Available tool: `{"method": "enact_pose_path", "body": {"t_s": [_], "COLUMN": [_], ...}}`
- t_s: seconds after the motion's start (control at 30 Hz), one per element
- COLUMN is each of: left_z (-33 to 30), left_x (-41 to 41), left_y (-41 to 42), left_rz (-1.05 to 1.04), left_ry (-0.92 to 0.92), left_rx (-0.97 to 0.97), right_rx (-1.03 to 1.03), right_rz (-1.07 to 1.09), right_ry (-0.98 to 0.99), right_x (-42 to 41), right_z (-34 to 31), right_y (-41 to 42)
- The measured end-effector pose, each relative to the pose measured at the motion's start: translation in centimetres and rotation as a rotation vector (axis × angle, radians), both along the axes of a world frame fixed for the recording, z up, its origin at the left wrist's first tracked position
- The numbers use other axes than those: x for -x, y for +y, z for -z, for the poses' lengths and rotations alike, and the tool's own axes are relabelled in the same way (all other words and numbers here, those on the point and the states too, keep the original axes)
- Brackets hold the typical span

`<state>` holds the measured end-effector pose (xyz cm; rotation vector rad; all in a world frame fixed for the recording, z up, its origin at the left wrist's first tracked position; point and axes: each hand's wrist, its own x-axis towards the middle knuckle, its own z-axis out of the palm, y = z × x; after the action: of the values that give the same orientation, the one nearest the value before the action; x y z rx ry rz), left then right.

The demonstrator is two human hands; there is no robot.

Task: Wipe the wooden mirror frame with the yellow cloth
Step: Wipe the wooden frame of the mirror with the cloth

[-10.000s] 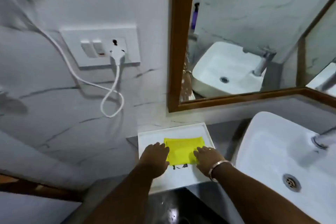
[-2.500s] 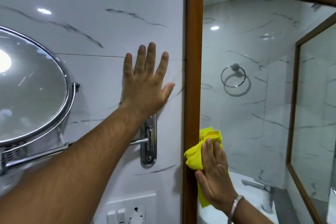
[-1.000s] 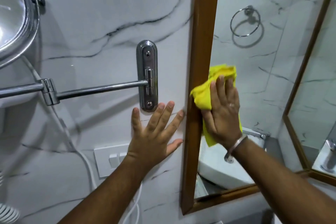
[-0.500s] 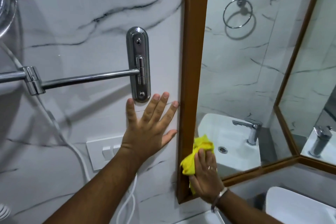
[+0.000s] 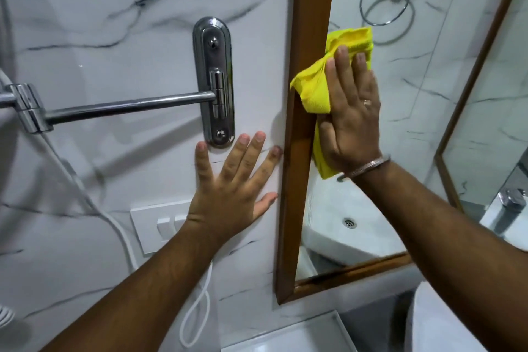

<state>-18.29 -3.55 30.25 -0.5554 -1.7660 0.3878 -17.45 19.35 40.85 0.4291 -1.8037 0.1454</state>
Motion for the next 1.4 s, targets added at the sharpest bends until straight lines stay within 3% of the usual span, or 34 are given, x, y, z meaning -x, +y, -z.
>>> {"method": "enact_pose_path", "body": {"t_s": [0.1,0.2,0.4,0.53,0.7,0.83,0.9,1.07,1.2,1.4], "left_z": [0.0,0.0,0.2,0.2,-0.5,-0.4,-0.9,-4.0,-3.3,-3.0], "left_x": [0.0,-0.1,0.1,0.2,-0.6,-2.0,-2.4,-1.0,-0.4,-0.1], "left_y": [0.1,0.1,0.2,0.2,0.1,0.8,1.5,3.1,3.1,3.3], "left_rz": [-0.002,0.010,0.020,-0.007,-0.035,0.001,0.037,-0.021,-0.049,-0.042], "left_ry": [-0.014,-0.024,-0.022,-0.018,-0.048,-0.092,-0.055,-0.046,-0.088,-0.119], "left_rx": [-0.005,-0.005,-0.016,-0.010,0.011,0.042,0.103,-0.053,-0.017,-0.016], "right_rx": [0.048,0.095,0.059,0.289,0.686,1.276,1.465,1.618,1.717,1.835], "right_rz": [-0.030,-0.090,0.013,0.017,-0.009,-0.006,-0.017,-0.025,-0.036,0.030], "right_ry": [0.016,-0.008,-0.398,-0.626,-0.749,-0.800,-0.748,-0.640,-0.544,-0.407], "right_x": [-0.1,-0.2,-4.1,-6.0,-6.1,-4.8,-4.3,-3.5,-2.1,0.6], "right_z": [0.7,5.5,27.9,35.9,36.1,33.9,32.4,31.1,31.0,31.3], "right_y": [-0.3,-0.8,-1.3,-3.7,-6.4,-8.6,-9.0,-8.4,-6.1,4.7]}}
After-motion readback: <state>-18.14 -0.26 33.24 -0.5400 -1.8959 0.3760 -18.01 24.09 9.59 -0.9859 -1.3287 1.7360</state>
